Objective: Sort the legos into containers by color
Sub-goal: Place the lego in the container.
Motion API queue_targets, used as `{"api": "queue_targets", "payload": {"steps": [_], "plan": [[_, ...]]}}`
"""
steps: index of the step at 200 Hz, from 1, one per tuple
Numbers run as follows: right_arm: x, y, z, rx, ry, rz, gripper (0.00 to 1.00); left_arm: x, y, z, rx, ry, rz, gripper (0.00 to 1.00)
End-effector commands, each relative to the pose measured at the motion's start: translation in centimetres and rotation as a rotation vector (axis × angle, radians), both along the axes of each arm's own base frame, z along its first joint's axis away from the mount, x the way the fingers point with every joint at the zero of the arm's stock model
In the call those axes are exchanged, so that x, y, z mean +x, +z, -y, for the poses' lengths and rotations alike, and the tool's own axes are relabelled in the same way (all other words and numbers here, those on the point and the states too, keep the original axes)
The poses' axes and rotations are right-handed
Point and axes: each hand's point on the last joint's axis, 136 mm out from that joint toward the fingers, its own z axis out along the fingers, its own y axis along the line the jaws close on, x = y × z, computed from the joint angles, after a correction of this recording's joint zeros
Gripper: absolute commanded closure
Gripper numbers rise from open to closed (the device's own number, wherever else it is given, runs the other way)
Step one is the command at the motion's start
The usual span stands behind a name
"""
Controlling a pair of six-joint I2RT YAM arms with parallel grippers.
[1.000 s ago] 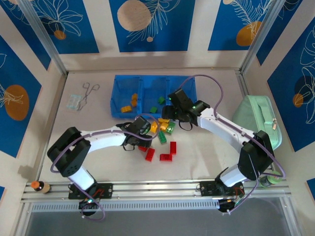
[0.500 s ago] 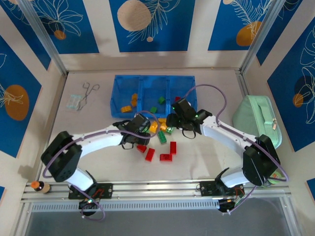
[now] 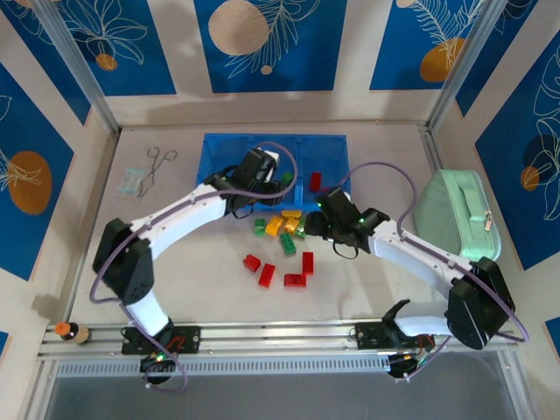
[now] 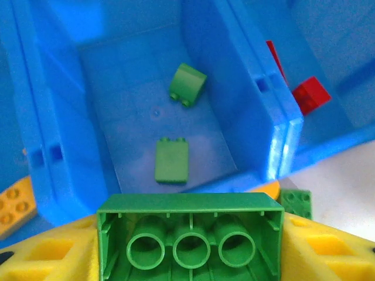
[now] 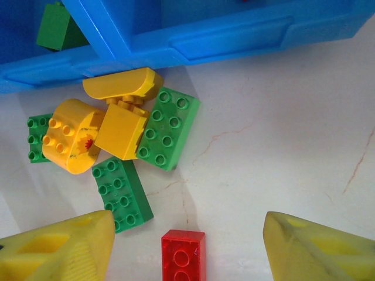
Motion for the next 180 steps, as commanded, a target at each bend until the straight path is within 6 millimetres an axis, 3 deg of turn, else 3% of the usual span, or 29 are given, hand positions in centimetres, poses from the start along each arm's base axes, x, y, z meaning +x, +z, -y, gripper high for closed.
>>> {"api": "queue_targets", "payload": {"steps": [1,42,63,80,132,151,180], "plan": [[-0.8,-0.1,1.0,-0.001,-0.028,0.004,0.32,1.9,-0.8,0.0,0.049,-0.028,-0.038,0.43],[-1.6,0.1,1.2,0.004,-0.014,0.012,0.32,5.9,-1.4,0.1,0.043,-0.009,-0.072,0.36],[-1.7,0.5,0.7,0.005,0.011,0.027,0.31,6.9,-0.1,0.1,0.064,0.0,-0.061,0.21],[-1.7,0.7,0.3,-0.001,0.032,0.037,0.3,7.0,2.0,0.0,0.043,0.002,-0.026,0.16],[-1.3,0.9,-1.9,-0.039,0.114,0.037,0.3,3.2,8.2,-1.0,-0.093,-0.014,0.097,0.14],[-1.1,0.5,-2.8,-0.072,0.148,0.023,0.3,0.9,8.6,-2.2,-0.135,-0.004,0.113,0.14],[-0.6,-0.5,-4.7,-0.113,0.209,-0.023,0.31,-2.6,7.3,-4.4,-0.187,0.025,0.103,0.14]]}}
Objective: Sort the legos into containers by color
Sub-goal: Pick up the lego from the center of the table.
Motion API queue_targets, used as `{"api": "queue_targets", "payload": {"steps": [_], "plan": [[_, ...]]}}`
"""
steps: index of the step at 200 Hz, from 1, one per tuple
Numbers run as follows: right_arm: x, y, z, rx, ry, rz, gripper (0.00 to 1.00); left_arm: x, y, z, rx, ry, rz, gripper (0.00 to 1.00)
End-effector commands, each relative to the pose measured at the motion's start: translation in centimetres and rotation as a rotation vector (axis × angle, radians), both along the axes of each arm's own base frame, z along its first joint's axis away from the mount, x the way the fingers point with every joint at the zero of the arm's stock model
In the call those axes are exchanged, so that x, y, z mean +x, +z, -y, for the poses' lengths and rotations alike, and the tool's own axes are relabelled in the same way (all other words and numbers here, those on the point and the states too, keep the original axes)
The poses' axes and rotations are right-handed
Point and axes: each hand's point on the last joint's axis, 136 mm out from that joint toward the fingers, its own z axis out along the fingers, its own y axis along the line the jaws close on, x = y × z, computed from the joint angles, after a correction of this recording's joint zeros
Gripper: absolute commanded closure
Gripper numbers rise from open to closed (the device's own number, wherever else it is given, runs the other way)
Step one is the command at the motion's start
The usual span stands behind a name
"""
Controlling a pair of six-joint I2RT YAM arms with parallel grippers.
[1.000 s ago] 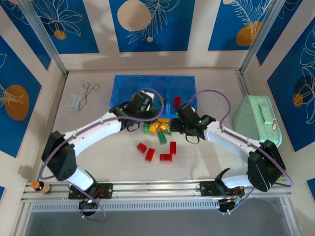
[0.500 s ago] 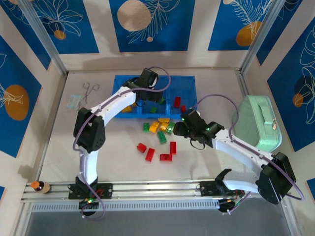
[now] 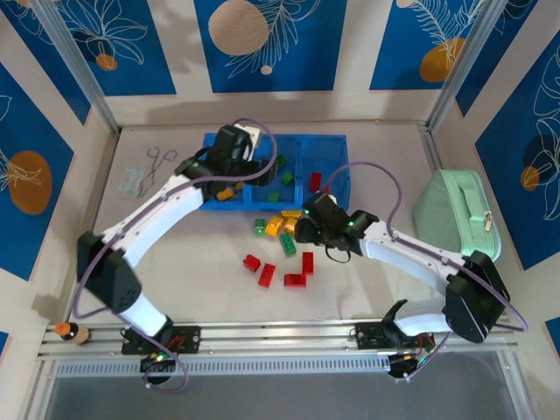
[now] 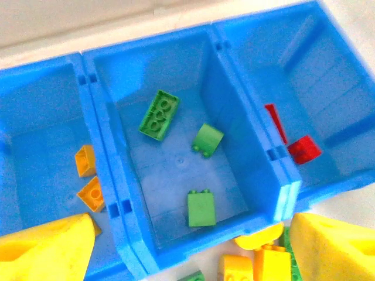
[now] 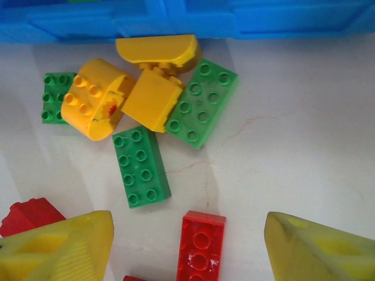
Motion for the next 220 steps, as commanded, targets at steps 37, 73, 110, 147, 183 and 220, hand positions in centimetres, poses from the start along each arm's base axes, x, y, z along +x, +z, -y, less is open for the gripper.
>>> {"api": "queue_targets", "payload": {"steps": [37,73,110,147,183,220], "plan": [[0.7,-2.8,-3.6,-0.169,0.13,-0.126,0.3,-6.3,-4.3,-4.0,-0.078,0.064,-0.056,0.14],[0.7,-5.7,-4.6,-0.296,0.142,-0.212,0.34,-9.8,-9.1,-6.9,-0.054,0.113,-0.135,0.14],[0.7,-8.0,-5.0,-0.331,0.139,-0.263,0.37,-12.5,-12.4,-8.8,-0.067,0.156,-0.184,0.15],[0.9,-9.0,-5.4,-0.351,0.142,-0.28,0.52,-13.9,-14.1,-9.9,-0.066,0.178,-0.207,0.15],[0.9,-6.7,-5.7,-0.357,0.138,-0.236,0.72,-14.1,-14.7,-10.0,-0.069,0.178,-0.213,0.15],[1.9,-1.0,-6.8,-0.313,0.158,-0.119,0.73,-14.0,-14.8,-9.8,-0.077,0.173,-0.209,0.16]]}}
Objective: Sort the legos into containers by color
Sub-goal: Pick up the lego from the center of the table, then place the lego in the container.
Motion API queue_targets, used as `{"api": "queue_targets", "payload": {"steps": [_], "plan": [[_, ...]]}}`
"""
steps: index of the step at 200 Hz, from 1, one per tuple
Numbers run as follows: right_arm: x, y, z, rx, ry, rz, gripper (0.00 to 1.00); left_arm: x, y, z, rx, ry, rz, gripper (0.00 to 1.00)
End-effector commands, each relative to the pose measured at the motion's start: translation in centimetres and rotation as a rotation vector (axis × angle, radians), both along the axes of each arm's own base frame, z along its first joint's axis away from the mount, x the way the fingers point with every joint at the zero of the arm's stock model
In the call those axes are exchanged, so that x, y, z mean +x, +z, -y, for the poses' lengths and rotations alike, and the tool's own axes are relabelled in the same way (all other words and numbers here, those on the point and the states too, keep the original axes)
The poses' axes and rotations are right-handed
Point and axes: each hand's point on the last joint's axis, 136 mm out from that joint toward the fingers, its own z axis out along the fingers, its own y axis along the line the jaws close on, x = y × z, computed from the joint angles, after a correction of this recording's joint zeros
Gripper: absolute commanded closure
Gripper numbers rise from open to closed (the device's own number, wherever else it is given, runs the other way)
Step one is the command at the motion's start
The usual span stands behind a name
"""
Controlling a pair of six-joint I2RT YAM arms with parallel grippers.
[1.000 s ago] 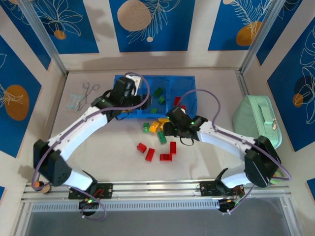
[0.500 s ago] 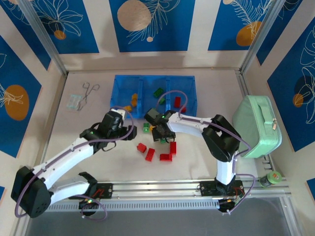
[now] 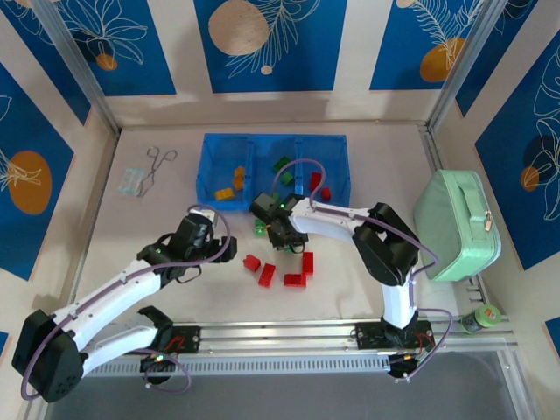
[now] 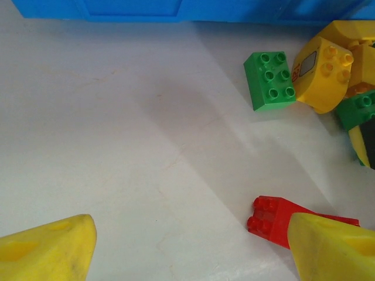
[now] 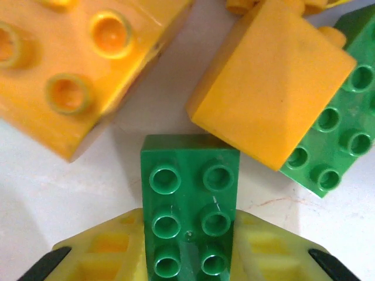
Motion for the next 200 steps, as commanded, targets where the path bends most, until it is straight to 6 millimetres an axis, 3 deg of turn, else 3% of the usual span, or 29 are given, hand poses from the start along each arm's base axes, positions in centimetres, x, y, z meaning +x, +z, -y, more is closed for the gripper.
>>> {"api": "queue_targets", "payload": {"steps": [1,24,58,88,138,145,154,160,200], "plan": [[1.1,5.9,-0.6,0.049,0.013,0.11,0.73,0.2,0.1,0.3,-0.021,0.003,0.02,0.16],[3.5,9.2,-1.5,0.101,0.031,0.19,0.72,0.3,0.0,0.6,-0.042,0.002,0.02,0.16],[8.7,11.3,-2.4,0.149,0.031,0.228,0.72,0.0,0.2,1.2,-0.074,-0.007,0.012,0.17],[13.2,10.9,-3.1,0.156,0.035,0.217,0.71,-0.7,0.5,1.0,-0.081,-0.011,0.015,0.16],[18.1,9.6,-3.8,0.142,0.016,0.216,0.67,-1.5,0.5,0.5,-0.076,-0.019,0.026,0.16],[18.6,9.9,-3.9,0.148,0.009,0.218,0.6,-1.5,0.6,0.6,-0.076,-0.022,0.024,0.17],[19.1,10.6,-3.8,0.146,-0.002,0.231,0.39,-1.5,0.7,0.8,-0.078,-0.031,0.023,0.17],[19.4,11.4,-3.6,0.132,-0.01,0.253,0.33,-1.4,0.9,0.9,-0.079,-0.035,0.026,0.17],[18.0,15.6,-3.6,0.131,0.006,0.339,0.3,-0.7,1.1,1.8,-0.082,-0.053,0.026,0.16]]}}
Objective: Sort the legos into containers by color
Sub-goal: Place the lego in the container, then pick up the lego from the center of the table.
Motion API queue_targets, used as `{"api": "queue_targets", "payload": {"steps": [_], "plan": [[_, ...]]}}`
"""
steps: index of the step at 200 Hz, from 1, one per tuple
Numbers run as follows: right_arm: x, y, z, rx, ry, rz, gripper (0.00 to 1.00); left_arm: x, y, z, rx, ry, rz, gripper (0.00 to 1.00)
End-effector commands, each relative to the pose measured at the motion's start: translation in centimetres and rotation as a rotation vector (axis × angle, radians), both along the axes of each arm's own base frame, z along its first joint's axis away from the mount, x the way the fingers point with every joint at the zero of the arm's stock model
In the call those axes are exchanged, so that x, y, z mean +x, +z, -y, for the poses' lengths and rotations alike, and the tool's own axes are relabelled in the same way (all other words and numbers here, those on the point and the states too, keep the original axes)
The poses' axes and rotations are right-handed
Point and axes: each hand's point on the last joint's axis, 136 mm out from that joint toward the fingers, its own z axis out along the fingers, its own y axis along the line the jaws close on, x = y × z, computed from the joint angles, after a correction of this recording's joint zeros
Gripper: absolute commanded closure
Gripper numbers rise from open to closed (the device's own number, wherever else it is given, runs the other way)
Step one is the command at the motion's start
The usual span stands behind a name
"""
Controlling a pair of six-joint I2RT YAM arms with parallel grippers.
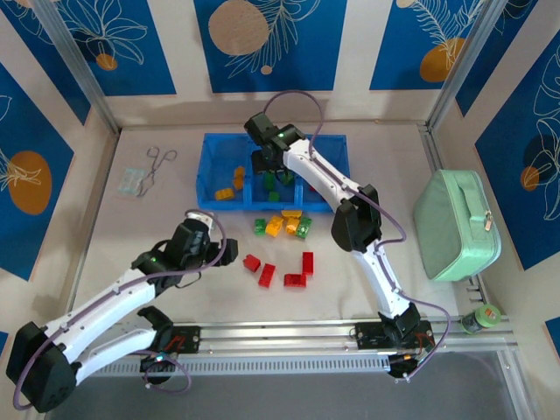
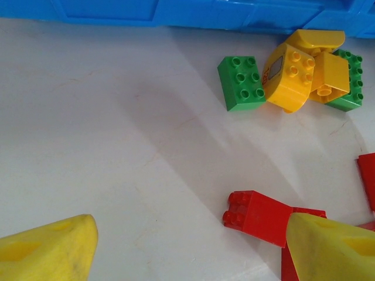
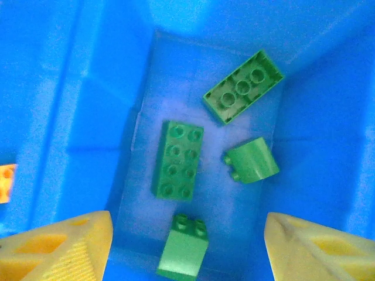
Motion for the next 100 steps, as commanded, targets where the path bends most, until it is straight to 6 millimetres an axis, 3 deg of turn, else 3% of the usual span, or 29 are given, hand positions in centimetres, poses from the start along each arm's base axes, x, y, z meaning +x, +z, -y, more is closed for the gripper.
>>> {"api": "queue_targets", "payload": {"steps": [1,50,76,100], "plan": [[-2.1,4.1,0.7,-0.008,0.016,0.051,0.3,0.3,0.7,1.1,-0.014,-0.031,0.003,0.16],[-6.4,6.4,2.5,0.093,0.015,0.11,0.3,1.5,0.7,3.3,-0.015,-0.08,-0.02,0.16],[-8.5,6.0,4.9,0.117,-0.031,0.113,0.3,2.7,0.9,4.7,-0.014,-0.099,-0.026,0.16],[-9.9,4.0,7.8,0.11,-0.092,0.075,0.3,4.2,0.5,5.8,0.013,-0.111,-0.037,0.16]]}}
